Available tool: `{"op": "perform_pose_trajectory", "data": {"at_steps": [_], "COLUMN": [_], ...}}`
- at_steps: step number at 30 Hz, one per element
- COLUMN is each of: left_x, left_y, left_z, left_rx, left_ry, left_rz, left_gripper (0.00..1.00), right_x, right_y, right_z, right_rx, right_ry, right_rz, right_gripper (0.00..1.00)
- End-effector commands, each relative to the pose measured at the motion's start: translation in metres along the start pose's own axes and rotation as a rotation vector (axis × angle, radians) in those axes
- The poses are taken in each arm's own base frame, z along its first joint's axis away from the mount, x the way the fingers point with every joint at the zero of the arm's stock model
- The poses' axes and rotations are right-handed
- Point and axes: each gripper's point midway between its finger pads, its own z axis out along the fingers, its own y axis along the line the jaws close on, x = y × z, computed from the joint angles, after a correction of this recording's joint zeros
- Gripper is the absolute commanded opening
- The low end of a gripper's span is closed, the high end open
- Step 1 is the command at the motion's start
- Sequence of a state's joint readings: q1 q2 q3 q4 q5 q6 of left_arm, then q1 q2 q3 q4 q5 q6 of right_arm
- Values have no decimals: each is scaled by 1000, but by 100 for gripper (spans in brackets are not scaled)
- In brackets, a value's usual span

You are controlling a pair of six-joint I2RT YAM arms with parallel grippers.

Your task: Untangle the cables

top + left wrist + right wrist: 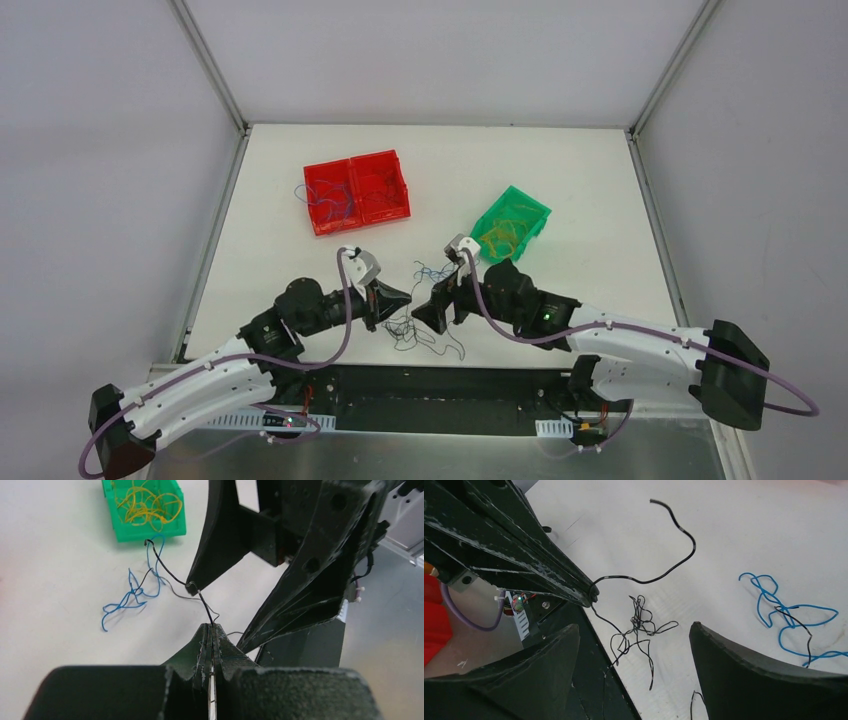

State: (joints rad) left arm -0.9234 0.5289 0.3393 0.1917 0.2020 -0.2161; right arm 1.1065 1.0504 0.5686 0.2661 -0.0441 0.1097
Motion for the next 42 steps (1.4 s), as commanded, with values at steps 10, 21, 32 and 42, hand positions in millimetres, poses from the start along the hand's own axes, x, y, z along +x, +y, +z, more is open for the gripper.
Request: {"op": "perform_pose_trajectory", "data": {"at_steps": [10, 21, 32, 42], "left_x": [-44, -47, -57, -54], "left_y": [-24, -35, -41, -15], "left_z": [-9, -12, -12, -6], "left_rx": [118, 181, 222, 70], "left_ry": [-197, -221, -330, -291], "left_rz": [59, 58, 13, -38], "left_gripper": [0, 0, 0, 71], "right_x": [-22, -19, -16, -32], "right_y": [38, 51, 55, 38], "right_z": [6, -3, 8, 3], "right_rx": [-134, -195, -198, -79], "right_ry": [-94, -123, -103, -165], "right_rz": [-101, -139, -140, -85], "right_gripper": [84, 81, 35, 0]}}
